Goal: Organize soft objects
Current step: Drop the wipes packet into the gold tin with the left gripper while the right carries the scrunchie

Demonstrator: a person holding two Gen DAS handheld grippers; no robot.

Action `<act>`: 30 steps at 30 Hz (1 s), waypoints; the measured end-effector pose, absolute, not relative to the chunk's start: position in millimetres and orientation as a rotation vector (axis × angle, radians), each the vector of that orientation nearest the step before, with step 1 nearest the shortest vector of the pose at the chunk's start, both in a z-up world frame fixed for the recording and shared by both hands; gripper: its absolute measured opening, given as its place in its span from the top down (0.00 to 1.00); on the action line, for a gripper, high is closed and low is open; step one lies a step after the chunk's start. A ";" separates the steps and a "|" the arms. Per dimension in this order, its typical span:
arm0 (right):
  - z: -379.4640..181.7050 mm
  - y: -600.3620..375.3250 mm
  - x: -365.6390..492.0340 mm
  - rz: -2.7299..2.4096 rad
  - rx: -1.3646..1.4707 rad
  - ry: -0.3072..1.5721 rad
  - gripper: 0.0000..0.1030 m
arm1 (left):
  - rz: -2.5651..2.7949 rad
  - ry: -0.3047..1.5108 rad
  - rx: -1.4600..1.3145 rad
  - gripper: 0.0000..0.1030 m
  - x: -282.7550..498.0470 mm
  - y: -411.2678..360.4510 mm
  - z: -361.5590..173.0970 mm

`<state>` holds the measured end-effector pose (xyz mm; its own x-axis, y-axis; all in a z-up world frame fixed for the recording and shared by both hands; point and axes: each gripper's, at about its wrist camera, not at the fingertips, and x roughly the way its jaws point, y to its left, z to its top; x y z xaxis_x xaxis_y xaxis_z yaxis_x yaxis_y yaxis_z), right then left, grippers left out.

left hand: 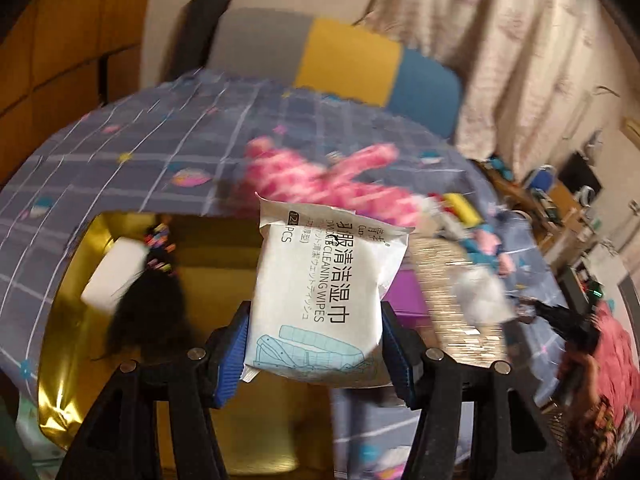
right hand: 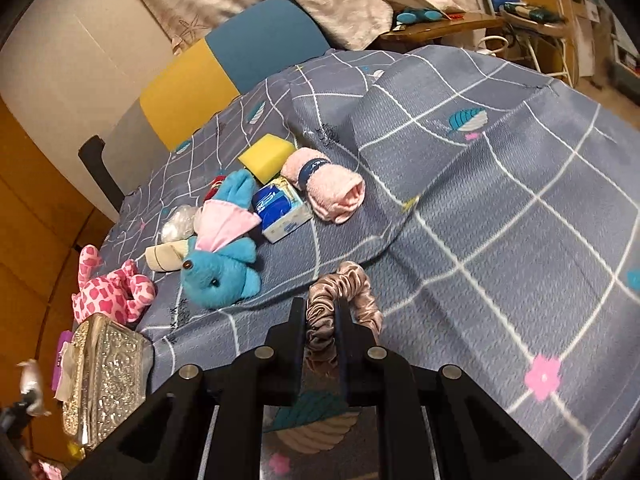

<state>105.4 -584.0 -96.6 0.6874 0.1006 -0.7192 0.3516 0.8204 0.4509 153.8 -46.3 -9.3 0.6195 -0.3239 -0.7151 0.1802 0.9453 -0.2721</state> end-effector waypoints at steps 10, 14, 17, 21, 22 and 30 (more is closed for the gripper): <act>-74.8 -559.9 82.2 -0.144 0.651 0.801 0.86 | -0.186 1.029 -0.254 0.41 207.0 7.6 -81.3; -56.5 -542.2 80.2 -0.126 0.628 0.790 0.86 | -0.160 1.049 -0.252 0.41 223.4 12.3 -95.2; -38.7 -525.1 81.2 -0.095 0.613 0.771 0.86 | -0.138 1.063 -0.252 0.41 235.3 15.1 -102.3; -15.2 -495.2 86.3 -0.040 0.581 0.749 0.86 | -0.106 1.082 -0.253 0.41 252.8 19.0 -111.2; -9.3 -484.8 89.3 -0.022 0.568 0.747 0.86 | -0.100 1.090 -0.253 0.41 256.7 19.7 -114.2; 8.4 -438.2 107.4 0.068 0.567 0.749 0.86 | -0.174 1.112 -0.314 0.32 264.3 25.3 -119.1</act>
<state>107.4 -438.2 8.4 0.7374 0.2553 -0.6254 0.1394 0.8484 0.5106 264.3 25.3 -119.1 0.4356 -0.2922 -0.8514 -0.0189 0.9427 -0.3332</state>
